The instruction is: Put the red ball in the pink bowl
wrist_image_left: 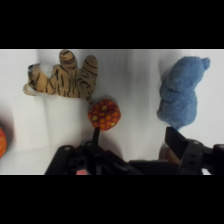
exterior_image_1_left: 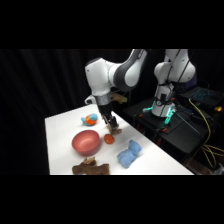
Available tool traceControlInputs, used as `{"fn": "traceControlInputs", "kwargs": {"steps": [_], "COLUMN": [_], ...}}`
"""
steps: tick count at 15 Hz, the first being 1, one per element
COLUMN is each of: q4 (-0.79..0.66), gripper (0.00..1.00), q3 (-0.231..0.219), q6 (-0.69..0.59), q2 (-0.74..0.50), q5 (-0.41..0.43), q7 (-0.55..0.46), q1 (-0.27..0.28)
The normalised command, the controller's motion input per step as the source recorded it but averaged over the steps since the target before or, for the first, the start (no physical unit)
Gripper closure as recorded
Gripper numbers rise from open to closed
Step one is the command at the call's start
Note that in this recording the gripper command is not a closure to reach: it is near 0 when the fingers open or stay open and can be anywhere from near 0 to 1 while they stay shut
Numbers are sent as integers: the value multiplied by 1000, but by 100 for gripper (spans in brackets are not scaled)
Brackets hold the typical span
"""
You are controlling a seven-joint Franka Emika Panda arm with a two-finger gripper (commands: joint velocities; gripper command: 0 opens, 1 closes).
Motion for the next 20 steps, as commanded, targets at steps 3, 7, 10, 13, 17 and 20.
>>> {"fn": "traceControlInputs", "kwargs": {"steps": [3,7,10,13,17,20], "q4": [-37,26,129,206,200,84], "gripper": [0,0,0,0,0,0], "q3": [-5,-31,26,81,96,103], "q6": [250,229,228,174,95,77], "q2": [78,81,226,294,228,102], "q5": [103,1,5,29,46,72], "q7": [-194,-170,-154,-162,-184,-202], "q1": [-85,-83,-42,-37,-77,-113]}}
